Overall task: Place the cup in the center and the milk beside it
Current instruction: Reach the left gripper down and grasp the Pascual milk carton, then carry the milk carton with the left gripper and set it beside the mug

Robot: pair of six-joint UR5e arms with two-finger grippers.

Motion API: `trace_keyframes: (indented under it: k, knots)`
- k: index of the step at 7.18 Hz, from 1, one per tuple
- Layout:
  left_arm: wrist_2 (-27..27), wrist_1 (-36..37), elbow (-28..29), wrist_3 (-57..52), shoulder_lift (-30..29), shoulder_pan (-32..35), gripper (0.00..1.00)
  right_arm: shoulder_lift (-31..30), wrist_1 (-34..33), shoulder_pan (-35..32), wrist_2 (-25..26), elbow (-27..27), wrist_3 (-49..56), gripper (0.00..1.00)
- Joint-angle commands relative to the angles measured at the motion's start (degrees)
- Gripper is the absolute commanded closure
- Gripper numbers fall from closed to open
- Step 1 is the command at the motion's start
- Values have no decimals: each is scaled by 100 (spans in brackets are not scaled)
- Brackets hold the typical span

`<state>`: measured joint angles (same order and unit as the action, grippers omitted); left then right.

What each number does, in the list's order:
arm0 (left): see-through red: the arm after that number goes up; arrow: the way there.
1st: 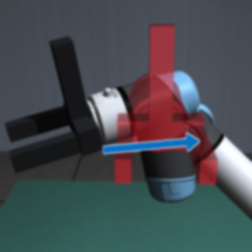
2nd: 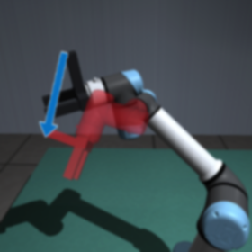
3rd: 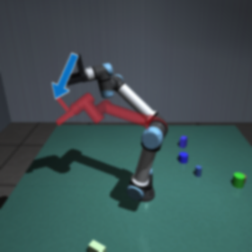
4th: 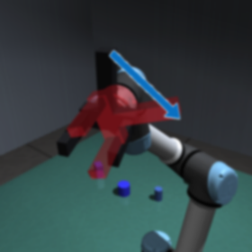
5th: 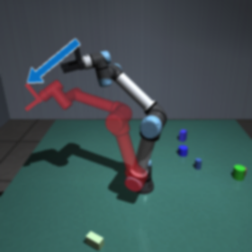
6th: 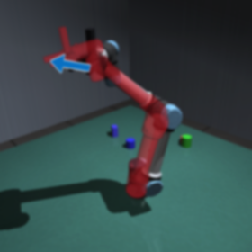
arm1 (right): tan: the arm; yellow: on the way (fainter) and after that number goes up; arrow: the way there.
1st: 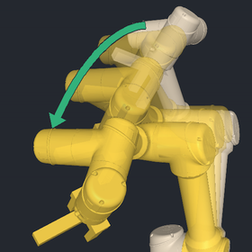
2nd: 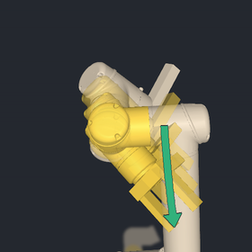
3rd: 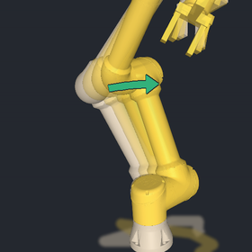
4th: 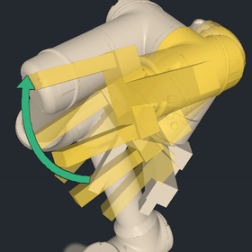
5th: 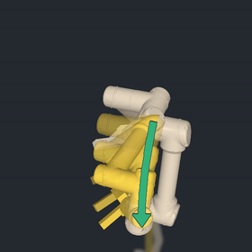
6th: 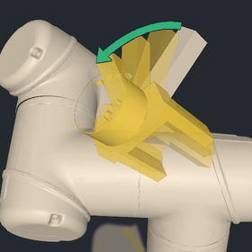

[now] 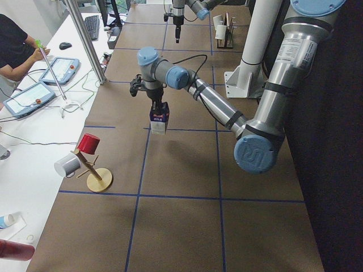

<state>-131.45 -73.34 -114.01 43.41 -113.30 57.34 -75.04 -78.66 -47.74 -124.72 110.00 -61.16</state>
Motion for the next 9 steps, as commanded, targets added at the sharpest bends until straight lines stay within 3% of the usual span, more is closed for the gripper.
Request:
trace_keyframes:
  k: [1, 2, 4, 9]
  knots:
    - [992, 100, 611, 1526, -1450, -1335, 95, -264, 0, -130, 0, 65, 384, 0]
    - [1094, 92, 1217, 1695, -2023, -1366, 95, -300, 0, -122, 35, 83, 395, 0]
    - [1095, 22, 1897, 1706, -2589, -1488, 94, -335, 0, -113, 44, 153, 368, 0]
    - [1104, -550, 2638, 2154, -3040, -1885, 92, -344, 0, -104, 62, 162, 316, 0]
